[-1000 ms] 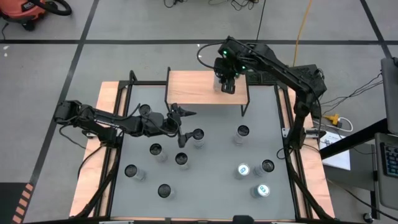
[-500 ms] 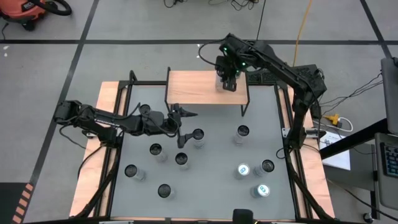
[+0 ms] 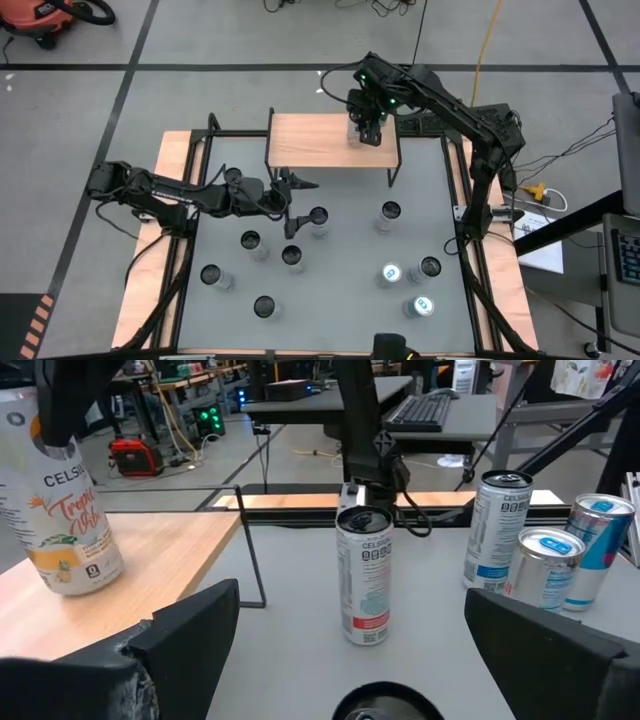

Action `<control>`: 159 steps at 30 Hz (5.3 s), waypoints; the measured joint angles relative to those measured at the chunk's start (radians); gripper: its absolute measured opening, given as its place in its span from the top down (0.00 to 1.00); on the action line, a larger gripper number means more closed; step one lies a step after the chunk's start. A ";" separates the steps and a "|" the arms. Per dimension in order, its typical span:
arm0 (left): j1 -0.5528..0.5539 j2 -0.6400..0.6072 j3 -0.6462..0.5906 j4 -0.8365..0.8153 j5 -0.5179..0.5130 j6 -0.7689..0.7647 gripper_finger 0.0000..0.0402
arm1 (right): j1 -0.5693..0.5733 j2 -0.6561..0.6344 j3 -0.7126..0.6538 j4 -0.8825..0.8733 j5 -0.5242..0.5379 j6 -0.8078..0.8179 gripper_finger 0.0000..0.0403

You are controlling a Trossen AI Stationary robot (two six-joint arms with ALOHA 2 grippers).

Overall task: Place canned beverage on shelf
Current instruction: Put the right white yellow soda can on the shelf

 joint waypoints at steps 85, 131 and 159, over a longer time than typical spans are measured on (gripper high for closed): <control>0.012 0.000 -0.001 -0.002 -0.002 -0.002 0.03 | 0.017 -0.035 0.000 0.272 0.186 -0.100 0.25; -0.017 0.000 0.000 -0.045 -0.002 -0.001 0.03 | 0.212 -0.098 -0.473 0.410 0.574 0.151 0.88; -0.015 0.000 0.000 -0.045 -0.002 0.000 0.03 | 0.171 -0.098 -0.473 0.459 0.540 0.105 0.88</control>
